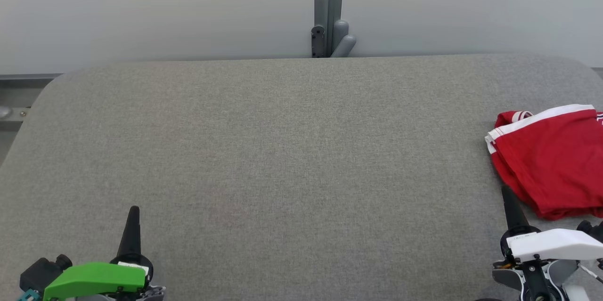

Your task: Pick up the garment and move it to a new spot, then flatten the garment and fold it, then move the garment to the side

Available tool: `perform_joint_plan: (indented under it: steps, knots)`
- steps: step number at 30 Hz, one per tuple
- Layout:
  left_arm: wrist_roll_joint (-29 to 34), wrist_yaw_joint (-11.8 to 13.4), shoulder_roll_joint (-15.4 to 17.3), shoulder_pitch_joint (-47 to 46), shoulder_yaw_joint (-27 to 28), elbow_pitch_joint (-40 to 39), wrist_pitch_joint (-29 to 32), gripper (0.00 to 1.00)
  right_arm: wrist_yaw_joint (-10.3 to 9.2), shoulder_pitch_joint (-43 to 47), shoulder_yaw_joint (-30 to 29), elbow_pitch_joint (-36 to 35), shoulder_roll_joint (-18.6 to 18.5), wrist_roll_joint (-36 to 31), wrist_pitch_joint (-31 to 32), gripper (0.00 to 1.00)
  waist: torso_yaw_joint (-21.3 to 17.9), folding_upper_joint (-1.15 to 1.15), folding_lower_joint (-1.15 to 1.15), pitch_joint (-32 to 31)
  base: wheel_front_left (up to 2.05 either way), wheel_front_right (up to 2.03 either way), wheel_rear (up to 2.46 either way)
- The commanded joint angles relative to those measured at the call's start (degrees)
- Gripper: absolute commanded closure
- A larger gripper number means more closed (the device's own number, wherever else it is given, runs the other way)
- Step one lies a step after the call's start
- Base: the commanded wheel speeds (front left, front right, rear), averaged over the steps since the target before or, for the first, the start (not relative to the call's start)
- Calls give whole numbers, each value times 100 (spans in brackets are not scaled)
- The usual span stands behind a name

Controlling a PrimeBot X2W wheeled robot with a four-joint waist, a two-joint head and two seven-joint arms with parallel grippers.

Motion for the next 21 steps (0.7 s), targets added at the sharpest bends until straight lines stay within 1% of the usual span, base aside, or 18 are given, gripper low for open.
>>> perform_joint_plan:
  steps: [1, 21]
  knots:
    - [-183, -18, 10, -142, 55, -56, 46, 100, -3, -123, 19, -64, -43, 209, 47, 100, -14, 0, 0, 2, 0, 0, 0]
    - [-1096, -23, -35, -294, 196, -93, 323, 100, -4, -227, 115, -74, -58, 1380, 300, 100, -152, 0, 0, 18, 0, 0, 0]
